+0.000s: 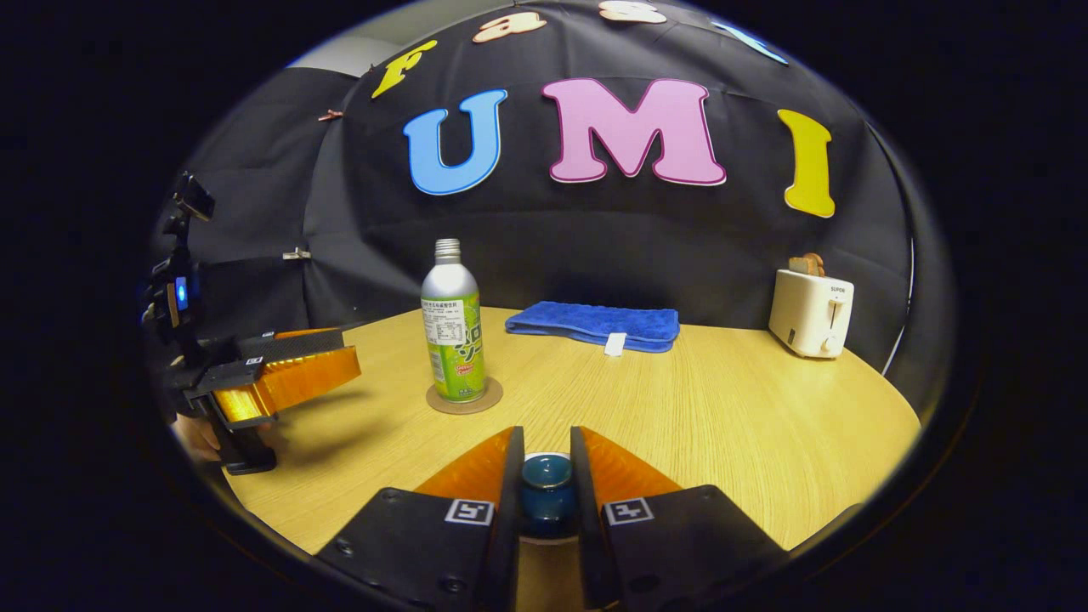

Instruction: Open the teacup lid with one hand, grasp the water bottle and pour water into the teacup with the other hand; after pouring, place the water bottle on the coaster and then close the teacup lid.

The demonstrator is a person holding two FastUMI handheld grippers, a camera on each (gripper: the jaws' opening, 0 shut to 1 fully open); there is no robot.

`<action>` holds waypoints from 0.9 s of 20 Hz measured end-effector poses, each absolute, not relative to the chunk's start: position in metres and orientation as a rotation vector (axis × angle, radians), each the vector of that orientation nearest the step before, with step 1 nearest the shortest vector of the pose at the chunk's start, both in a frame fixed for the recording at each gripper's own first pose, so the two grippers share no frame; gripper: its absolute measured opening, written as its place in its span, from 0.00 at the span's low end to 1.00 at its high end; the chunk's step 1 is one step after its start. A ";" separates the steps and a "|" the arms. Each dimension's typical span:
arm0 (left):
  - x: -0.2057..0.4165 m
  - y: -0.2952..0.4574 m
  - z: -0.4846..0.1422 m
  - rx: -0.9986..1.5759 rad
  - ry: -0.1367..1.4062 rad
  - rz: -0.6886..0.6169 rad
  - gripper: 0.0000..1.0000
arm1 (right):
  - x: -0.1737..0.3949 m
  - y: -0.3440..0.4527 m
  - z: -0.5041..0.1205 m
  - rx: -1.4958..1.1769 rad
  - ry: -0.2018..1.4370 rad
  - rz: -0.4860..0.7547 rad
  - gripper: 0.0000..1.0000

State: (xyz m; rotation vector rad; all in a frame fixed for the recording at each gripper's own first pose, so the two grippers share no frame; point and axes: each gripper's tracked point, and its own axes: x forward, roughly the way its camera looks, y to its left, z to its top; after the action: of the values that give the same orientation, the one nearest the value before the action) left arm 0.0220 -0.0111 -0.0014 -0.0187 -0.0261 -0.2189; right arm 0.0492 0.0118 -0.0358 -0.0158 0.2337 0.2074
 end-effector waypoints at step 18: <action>0.018 0.030 0.000 -0.012 -0.018 0.074 0.96 | 0.035 -0.051 0.001 -0.003 -0.005 -0.105 0.98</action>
State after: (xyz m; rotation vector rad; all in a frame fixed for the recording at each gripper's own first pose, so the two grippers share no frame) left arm 0.0182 0.0298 0.0001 -0.0116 -0.0178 0.0743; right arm 0.0354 -0.0505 0.0015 -0.0029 -0.0053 -0.1052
